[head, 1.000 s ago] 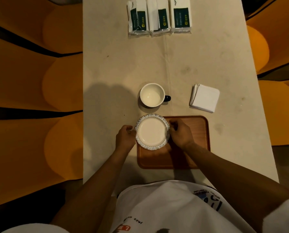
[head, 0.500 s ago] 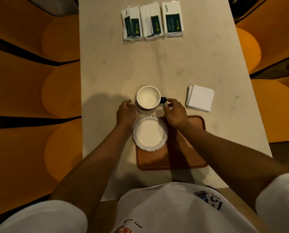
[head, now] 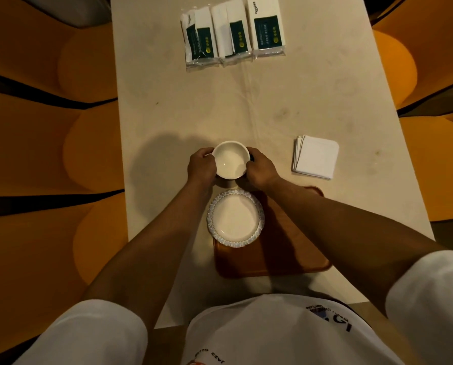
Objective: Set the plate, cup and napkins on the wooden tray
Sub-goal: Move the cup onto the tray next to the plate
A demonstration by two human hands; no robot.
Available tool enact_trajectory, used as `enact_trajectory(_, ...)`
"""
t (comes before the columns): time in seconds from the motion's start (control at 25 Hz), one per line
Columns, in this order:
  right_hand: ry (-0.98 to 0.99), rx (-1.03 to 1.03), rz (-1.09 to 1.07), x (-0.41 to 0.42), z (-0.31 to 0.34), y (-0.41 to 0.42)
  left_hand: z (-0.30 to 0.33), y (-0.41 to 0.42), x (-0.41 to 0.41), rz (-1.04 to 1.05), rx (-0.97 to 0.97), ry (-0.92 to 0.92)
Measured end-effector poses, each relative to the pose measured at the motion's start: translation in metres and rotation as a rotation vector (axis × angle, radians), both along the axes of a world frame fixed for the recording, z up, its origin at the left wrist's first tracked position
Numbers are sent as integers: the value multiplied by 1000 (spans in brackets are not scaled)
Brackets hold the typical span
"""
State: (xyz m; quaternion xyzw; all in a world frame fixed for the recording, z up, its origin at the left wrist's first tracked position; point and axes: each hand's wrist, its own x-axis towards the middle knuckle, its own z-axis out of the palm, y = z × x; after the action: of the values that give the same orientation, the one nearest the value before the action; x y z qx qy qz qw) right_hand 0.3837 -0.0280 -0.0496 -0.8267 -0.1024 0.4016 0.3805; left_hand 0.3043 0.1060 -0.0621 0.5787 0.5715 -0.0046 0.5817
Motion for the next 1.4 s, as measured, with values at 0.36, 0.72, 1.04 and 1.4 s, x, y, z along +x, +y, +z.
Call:
enact_trajectory(0.36, 6, 1, -61, -5, 2, 5, 3, -5, 4, -74, 97, -1)
enact_trajectory(0.72, -50, -42, -134, -27, 39, -41, 15, -37, -12, -170, 112, -61)
enact_trajectory(1.04, -75, -101, -149, -31, 41, -140, 19, -128, -14, -238, 1, -82)
enact_trajectory(1.4, -4, -83, -77, -2, 25, -205, 19, -203, -2, -214, -8, -25)
